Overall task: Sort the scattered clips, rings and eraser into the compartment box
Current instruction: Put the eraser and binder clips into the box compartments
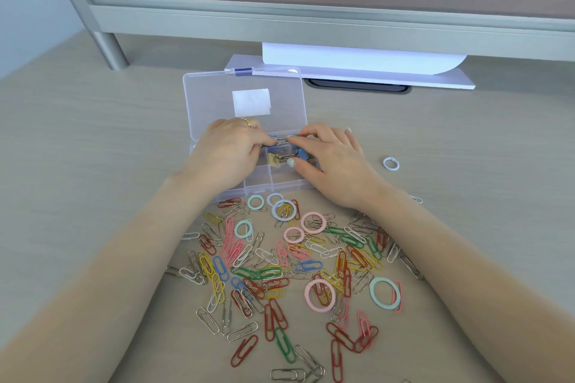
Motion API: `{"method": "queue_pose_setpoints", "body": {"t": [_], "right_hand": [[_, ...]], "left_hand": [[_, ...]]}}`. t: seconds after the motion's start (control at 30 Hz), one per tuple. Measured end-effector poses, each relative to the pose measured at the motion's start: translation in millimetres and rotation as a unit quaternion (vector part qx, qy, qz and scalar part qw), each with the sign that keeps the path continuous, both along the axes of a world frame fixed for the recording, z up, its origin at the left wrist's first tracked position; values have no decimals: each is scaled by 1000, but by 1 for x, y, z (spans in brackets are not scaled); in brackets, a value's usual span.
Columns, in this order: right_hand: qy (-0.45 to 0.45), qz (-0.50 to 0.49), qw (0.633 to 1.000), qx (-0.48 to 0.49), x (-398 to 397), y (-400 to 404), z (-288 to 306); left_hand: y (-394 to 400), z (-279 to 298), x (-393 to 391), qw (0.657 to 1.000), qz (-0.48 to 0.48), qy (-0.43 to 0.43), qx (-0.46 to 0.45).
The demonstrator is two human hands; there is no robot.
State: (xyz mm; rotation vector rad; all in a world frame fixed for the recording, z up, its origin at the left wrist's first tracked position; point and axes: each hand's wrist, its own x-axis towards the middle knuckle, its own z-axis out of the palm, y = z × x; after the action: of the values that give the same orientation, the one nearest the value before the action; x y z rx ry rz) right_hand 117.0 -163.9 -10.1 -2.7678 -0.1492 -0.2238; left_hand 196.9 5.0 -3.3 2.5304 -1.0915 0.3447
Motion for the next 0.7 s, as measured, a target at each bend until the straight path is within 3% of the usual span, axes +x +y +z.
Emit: {"method": "queue_pose_setpoints", "body": {"t": [0.37, 0.53, 0.7], "right_hand": [[2, -4, 1000, -25, 0, 2, 3], [7, -4, 999, -32, -1, 4, 4], [27, -5, 1000, 4, -5, 3, 4]], "left_hand": [[-4, 3, -6, 998, 41, -6, 44], [-9, 7, -12, 992, 54, -33, 105], [-5, 7, -18, 992, 57, -47, 107]]}}
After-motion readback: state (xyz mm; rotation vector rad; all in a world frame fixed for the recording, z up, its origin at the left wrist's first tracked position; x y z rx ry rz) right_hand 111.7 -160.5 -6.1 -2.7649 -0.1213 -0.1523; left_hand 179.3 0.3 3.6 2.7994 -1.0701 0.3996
